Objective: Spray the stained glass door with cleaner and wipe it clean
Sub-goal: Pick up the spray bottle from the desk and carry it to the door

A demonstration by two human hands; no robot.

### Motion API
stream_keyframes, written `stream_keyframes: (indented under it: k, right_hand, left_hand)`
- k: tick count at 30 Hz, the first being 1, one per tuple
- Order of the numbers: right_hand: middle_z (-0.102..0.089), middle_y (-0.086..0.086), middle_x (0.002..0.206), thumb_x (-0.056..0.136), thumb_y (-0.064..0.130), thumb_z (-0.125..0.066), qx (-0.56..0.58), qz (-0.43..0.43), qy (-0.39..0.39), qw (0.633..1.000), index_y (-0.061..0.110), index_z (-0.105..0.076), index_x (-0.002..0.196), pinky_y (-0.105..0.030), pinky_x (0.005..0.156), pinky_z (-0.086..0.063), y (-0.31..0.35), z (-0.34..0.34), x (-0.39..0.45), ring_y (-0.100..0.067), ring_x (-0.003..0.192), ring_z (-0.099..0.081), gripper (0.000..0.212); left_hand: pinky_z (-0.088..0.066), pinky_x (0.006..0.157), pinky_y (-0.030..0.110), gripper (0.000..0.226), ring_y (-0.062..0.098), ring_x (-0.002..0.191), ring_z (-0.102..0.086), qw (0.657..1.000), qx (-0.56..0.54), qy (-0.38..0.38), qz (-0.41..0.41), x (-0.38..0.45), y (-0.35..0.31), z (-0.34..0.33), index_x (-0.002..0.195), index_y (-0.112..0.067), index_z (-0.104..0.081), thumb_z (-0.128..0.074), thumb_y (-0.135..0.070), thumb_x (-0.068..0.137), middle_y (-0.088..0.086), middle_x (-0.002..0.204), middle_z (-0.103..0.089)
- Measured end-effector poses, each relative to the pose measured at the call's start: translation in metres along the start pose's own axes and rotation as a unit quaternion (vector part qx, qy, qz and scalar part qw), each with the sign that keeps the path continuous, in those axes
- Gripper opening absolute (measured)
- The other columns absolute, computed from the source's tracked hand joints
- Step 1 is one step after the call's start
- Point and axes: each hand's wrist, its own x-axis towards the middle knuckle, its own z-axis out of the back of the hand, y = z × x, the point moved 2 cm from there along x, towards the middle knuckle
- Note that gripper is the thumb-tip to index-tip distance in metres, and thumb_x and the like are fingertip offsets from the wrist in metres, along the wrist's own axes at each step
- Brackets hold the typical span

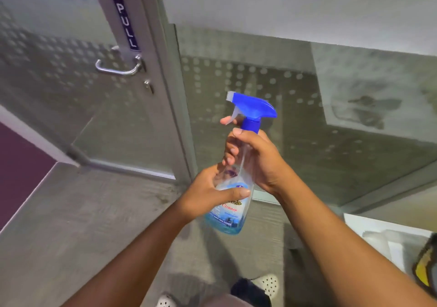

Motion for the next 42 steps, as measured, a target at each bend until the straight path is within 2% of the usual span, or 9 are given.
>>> stream_keyframes:
  k: [3,7,14,18,20,24,27,34,42]
  right_hand:
    - [-0.041,-0.004,0.065,0.097,0.022,-0.053,-0.011,-0.004,0.013,1.0,0.013,-0.061,0.121,-0.036,0.062,-0.037,-0.026,-0.058,0.015,-0.021,0.056,-0.047,0.027]
    - [-0.041,-0.005,0.065,0.096,0.024,-0.056,-0.016,-0.01,0.046,0.999,0.013,-0.061,0.119,-0.032,0.06,-0.044,-0.064,-0.146,0.035,-0.022,0.056,-0.046,0.027]
    - [-0.041,-0.006,0.066,0.095,0.025,-0.059,-0.038,-0.022,0.11,0.993,0.015,-0.064,0.117,-0.03,0.06,-0.046,-0.108,-0.264,0.08,-0.022,0.056,-0.047,0.024]
    - [-0.043,-0.004,0.066,0.096,0.027,-0.059,-0.058,-0.028,0.145,0.987,0.018,-0.064,0.117,-0.031,0.061,-0.045,-0.123,-0.313,0.114,-0.022,0.057,-0.049,0.023]
    - [-0.043,-0.004,0.066,0.095,0.028,-0.059,-0.057,-0.028,0.156,0.986,0.018,-0.063,0.117,-0.031,0.06,-0.046,-0.129,-0.334,0.134,-0.022,0.056,-0.049,0.025]
    - [-0.044,-0.004,0.066,0.095,0.027,-0.059,-0.062,-0.011,0.169,0.984,0.016,-0.063,0.116,-0.029,0.058,-0.049,-0.139,-0.37,0.181,-0.023,0.057,-0.049,0.024]
    - [-0.044,-0.005,0.067,0.096,0.025,-0.058,-0.057,0.0,0.174,0.983,0.014,-0.063,0.117,-0.03,0.058,-0.049,-0.146,-0.388,0.225,-0.023,0.058,-0.049,0.024]
    - [-0.045,-0.005,0.066,0.096,0.02,-0.059,-0.023,0.012,0.152,0.988,0.011,-0.064,0.118,-0.032,0.059,-0.049,-0.155,-0.425,0.324,-0.022,0.054,-0.05,0.024]
    - [-0.045,-0.006,0.066,0.096,0.017,-0.059,-0.025,0.05,0.137,0.989,0.01,-0.063,0.12,-0.034,0.062,-0.048,-0.144,-0.461,0.413,-0.023,0.058,-0.047,0.026]
  left_hand:
    - [-0.057,0.092,0.023,0.05,0.004,0.104,-0.072,1.0,0.008,-0.026,-0.008,-0.039,0.006,0.051,0.117,-0.014,-0.07,-0.091,-0.027,0.074,-0.012,0.108,-0.078]
    - [-0.057,0.106,0.034,0.061,0.018,0.121,-0.074,0.995,0.019,-0.099,-0.02,-0.096,0.014,0.124,0.122,-0.017,-0.071,-0.092,-0.041,0.07,0.001,0.123,-0.08]
    - [-0.054,0.094,0.016,0.042,0.004,0.108,-0.075,0.98,0.029,-0.193,-0.042,-0.164,0.017,0.225,0.116,-0.025,-0.073,-0.093,-0.018,0.08,-0.008,0.115,-0.082]
    - [-0.054,0.107,0.027,0.058,0.006,0.119,-0.072,0.968,0.039,-0.243,-0.054,-0.18,0.016,0.275,0.125,-0.031,-0.07,-0.095,-0.037,0.073,-0.01,0.124,-0.079]
    - [-0.05,0.109,0.024,0.061,-0.003,0.123,-0.068,0.961,0.058,-0.262,-0.059,-0.183,0.013,0.298,0.126,-0.041,-0.067,-0.096,-0.042,0.072,-0.016,0.127,-0.076]
    - [-0.037,0.096,-0.002,0.065,-0.03,0.12,-0.049,0.948,0.11,-0.291,-0.063,-0.179,0.006,0.352,0.119,-0.06,-0.053,-0.096,-0.041,0.075,-0.034,0.129,-0.062]
    - [-0.036,0.103,0.005,0.073,-0.028,0.127,-0.043,0.946,0.129,-0.292,-0.06,-0.164,0.002,0.397,0.13,-0.056,-0.048,-0.095,-0.046,0.075,-0.03,0.137,-0.059]
    - [-0.052,0.113,0.037,0.075,-0.001,0.123,-0.066,0.942,0.155,-0.288,-0.07,-0.117,-0.013,0.5,0.139,-0.034,-0.063,-0.095,-0.05,0.072,-0.016,0.13,-0.074]
    - [-0.056,0.11,0.044,0.069,0.012,0.121,-0.071,0.949,0.146,-0.261,-0.097,-0.067,-0.037,0.597,0.13,-0.028,-0.068,-0.097,-0.043,0.069,-0.005,0.125,-0.077]
